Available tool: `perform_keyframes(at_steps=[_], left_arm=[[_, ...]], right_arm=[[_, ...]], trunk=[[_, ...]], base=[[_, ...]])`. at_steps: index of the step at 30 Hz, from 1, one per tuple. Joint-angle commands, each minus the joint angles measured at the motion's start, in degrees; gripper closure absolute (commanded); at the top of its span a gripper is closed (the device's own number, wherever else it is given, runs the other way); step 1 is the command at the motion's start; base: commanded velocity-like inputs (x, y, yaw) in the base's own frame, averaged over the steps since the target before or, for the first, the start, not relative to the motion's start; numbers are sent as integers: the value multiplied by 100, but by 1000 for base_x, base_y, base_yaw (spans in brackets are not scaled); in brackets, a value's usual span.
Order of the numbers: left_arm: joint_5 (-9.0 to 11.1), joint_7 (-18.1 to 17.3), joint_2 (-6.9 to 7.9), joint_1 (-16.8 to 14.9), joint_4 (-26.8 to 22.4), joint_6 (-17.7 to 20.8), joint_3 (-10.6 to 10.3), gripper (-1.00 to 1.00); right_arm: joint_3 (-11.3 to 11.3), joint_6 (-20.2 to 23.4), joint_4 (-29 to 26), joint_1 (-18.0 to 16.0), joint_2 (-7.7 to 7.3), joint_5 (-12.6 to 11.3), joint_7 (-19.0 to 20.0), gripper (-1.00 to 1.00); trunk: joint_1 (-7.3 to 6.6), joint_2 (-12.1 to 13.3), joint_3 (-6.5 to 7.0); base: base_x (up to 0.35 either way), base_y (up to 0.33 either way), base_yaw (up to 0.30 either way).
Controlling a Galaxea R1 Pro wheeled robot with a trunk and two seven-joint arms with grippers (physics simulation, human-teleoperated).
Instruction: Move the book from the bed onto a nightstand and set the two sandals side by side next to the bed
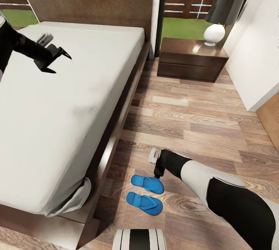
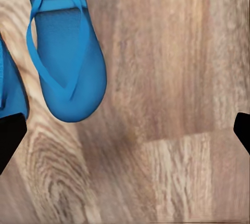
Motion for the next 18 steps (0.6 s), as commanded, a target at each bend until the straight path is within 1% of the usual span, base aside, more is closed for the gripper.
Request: perform_keyframes(at_steps=[1, 3, 4, 6, 7, 11, 12, 15, 18], left_arm=[[58, 45, 5, -3, -6, 7, -43, -100], [58, 45, 3, -3, -5, 6, -45, -100], [58, 46, 6, -3, 0, 5, -48, -100], [58, 46, 7, -3, 2, 5, -49, -100], [58, 46, 7, -3, 2, 5, -49, -100], [58, 46, 8, -3, 4, 5, -49, -100], [58, 46, 8, -3, 4, 5, -49, -100], [58, 46, 8, -3, 5, 5, -49, -100], [58, 46, 9, -3, 6, 5, -50, -100]], right_arm=[[0, 31, -7, -5, -60, -149, 1, -100], [-25, 17, -7, -5, -123, -222, -2, -100], [-55, -80, -7, -4, -275, -397, -5, -100], [-60, -125, -7, -3, -328, -485, -6, -100], [-60, -125, -7, -3, -328, -485, -6, -100], [-72, -178, -7, -3, -426, -716, -7, -100], [-72, -178, -7, -3, -426, -716, -7, -100], [-106, -198, -7, -4, -498, -917, -7, -100], [-201, -209, -7, -5, -560, -1092, -7, -100]], trunk=[[-3, 0, 18], [-8, 3, 63], [-11, 4, 85], [-16, 7, 129], [-18, 8, 151], [-29, 14, 240], [-31, 15, 262], [-39, 19, 328], [-47, 23, 395]], base=[[0, 0, 0], [0, 0, 0], [0, 0, 0], [0, 0, 0], [0, 0, 0], [0, 0, 0], [0, 0, 0], [0, 0, 0], [0, 0, 0]])
